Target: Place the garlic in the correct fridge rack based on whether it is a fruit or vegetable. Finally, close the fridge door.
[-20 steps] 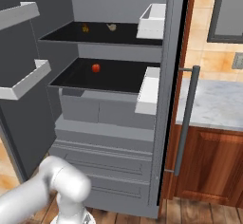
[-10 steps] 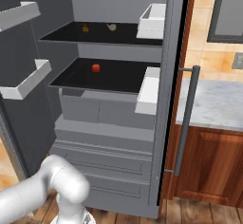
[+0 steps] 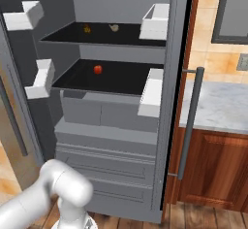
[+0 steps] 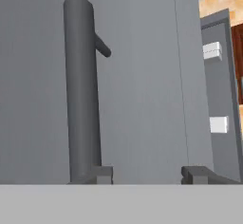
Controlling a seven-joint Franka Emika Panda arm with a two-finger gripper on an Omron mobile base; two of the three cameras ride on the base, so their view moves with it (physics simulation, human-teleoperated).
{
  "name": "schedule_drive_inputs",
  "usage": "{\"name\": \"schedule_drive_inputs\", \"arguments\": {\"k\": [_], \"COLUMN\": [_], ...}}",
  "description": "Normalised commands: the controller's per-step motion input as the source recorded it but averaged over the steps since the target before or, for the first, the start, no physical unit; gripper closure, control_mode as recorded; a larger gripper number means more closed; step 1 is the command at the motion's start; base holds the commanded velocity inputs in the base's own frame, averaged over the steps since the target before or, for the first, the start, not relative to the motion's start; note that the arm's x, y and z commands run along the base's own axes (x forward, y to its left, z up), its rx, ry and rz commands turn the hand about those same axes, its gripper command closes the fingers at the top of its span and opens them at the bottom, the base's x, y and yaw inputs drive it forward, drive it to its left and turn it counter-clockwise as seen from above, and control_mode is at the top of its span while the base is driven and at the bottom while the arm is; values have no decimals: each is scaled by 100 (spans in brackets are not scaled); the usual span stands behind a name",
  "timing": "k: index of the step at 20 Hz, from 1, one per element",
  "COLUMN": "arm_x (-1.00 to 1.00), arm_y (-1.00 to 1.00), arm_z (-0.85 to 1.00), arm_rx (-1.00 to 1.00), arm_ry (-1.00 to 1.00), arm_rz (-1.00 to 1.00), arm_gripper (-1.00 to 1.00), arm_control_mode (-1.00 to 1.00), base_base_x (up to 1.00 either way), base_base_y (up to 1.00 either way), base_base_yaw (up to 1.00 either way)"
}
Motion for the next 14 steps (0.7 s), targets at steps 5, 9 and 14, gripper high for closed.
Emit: {"name": "schedule_drive_inputs", "arguments": {"k": [5,9,14], "arm_x": [52,55,48], "arm_y": [-100,-99,-84], "arm_z": [0,1,12], "arm_rx": [0,0,0], "arm_ry": [-6,-4,-7], "arm_rz": [0,0,0], "arm_gripper": [-100,-100,-100], "arm_control_mode": [-100,-100,-100], "base_base_x": [0,0,0], "base_base_y": [0,0,0], "base_base_yaw": [0,0,0]}}
